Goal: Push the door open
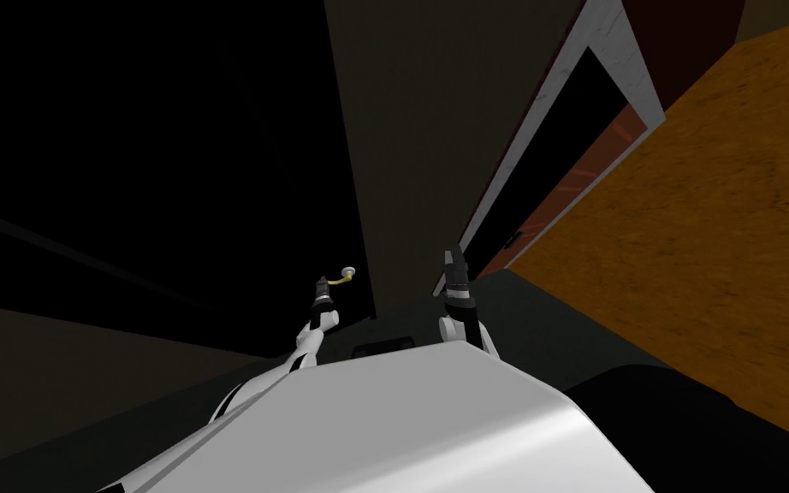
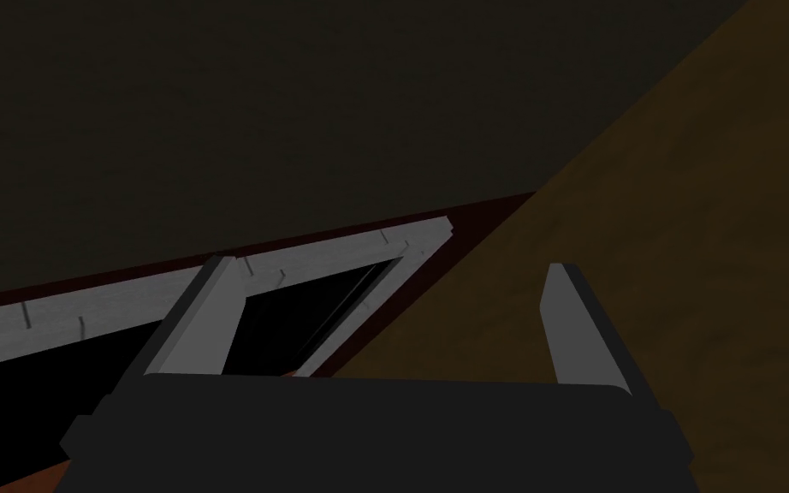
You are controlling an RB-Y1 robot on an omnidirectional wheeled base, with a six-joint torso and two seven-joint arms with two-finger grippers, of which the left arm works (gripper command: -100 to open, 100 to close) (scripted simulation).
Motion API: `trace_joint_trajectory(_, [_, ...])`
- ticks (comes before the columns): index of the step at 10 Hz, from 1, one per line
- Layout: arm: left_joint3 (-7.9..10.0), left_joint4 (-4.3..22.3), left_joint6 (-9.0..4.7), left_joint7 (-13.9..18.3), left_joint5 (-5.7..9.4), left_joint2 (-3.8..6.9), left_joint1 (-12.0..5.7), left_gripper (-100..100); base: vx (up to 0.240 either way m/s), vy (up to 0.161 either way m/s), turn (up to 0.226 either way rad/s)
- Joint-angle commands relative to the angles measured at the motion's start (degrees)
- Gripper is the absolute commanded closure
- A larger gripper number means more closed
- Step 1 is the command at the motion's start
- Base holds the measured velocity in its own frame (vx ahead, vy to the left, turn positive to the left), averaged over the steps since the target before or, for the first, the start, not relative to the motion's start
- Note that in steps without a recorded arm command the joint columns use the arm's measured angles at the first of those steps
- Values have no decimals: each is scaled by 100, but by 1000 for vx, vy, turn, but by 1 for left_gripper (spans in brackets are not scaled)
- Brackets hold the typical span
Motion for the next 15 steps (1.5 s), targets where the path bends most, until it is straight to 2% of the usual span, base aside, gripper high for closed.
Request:
trace_joint_trajectory(1, [84, 185, -136, -8, 37, 139, -149, 100, 3, 10, 21])
trace_joint_trajectory(6, [534, 285, -270, -323, 202, 126, -230, 100, 10, 29, -100])
trace_joint_trajectory(8, [584, 296, -285, -358, 221, 123, -239, 100, 20, 20, -45])
trace_joint_trajectory(9, [584, 190, -285, -358, 221, 123, -239, 100, 0, -4, 25])
trace_joint_trajectory(10, [683, 318, -314, -428, 257, 118, -258, 100, 3, -1, -87])
trace_joint_trajectory(12, [733, 415, -329, -463, 276, 115, -267, 100, 13, 20, -49])
trace_joint_trajectory(14, [926, 373, -387, -598, 347, 94, -306, 100, 17, 19, -79])
trace_joint_trajectory(15, [926, 373, -387, -598, 347, 94, -306, 100, 31, 24, -44])
